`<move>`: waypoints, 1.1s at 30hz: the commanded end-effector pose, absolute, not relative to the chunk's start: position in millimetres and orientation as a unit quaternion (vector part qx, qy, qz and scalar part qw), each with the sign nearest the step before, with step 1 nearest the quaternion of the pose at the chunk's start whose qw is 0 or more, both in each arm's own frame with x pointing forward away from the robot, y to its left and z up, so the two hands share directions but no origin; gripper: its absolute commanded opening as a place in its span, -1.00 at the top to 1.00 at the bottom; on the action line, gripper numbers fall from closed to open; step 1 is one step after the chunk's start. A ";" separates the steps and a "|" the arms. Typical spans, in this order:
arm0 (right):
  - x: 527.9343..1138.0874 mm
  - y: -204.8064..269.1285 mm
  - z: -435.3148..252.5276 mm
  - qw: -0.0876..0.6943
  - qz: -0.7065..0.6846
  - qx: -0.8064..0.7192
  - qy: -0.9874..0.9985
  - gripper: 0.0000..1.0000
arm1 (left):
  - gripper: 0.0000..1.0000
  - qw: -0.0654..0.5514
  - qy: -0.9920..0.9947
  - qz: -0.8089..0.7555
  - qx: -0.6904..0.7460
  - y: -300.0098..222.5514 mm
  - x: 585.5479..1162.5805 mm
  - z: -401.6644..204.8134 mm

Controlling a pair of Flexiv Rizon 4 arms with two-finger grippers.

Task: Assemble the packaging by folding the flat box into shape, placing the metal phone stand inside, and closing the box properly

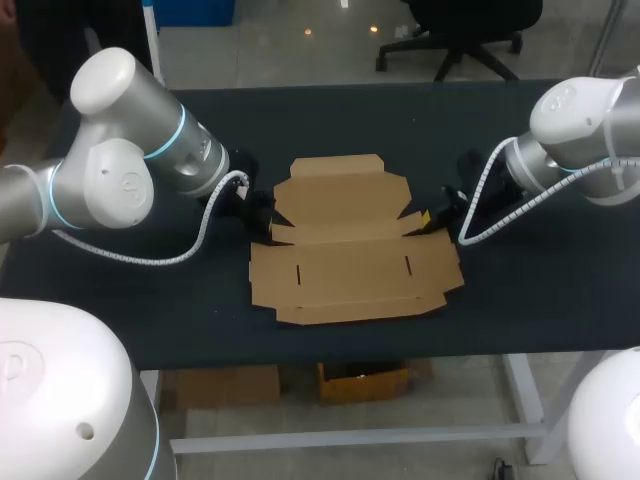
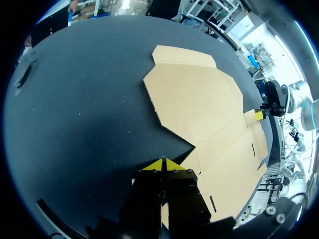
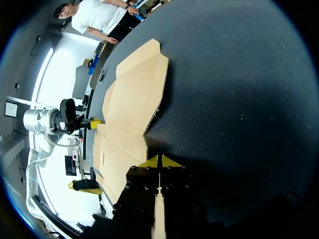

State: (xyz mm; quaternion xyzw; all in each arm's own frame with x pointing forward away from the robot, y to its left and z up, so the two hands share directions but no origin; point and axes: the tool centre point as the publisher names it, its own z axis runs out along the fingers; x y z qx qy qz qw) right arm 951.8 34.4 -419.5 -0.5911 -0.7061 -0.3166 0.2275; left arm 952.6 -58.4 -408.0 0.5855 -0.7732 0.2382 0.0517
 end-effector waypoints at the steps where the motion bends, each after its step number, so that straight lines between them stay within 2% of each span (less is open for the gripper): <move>1: 951.9 34.2 -420.0 0.228 -0.318 -0.590 -0.706 1.00 | 1.00 0.047 -0.772 0.240 0.587 -56.2 944.8 -404.4; 33: 941.5 37.9 -419.9 0.228 -0.323 -0.589 -0.705 1.00 | 1.00 0.071 -0.768 0.236 0.591 -63.8 948.5 -410.9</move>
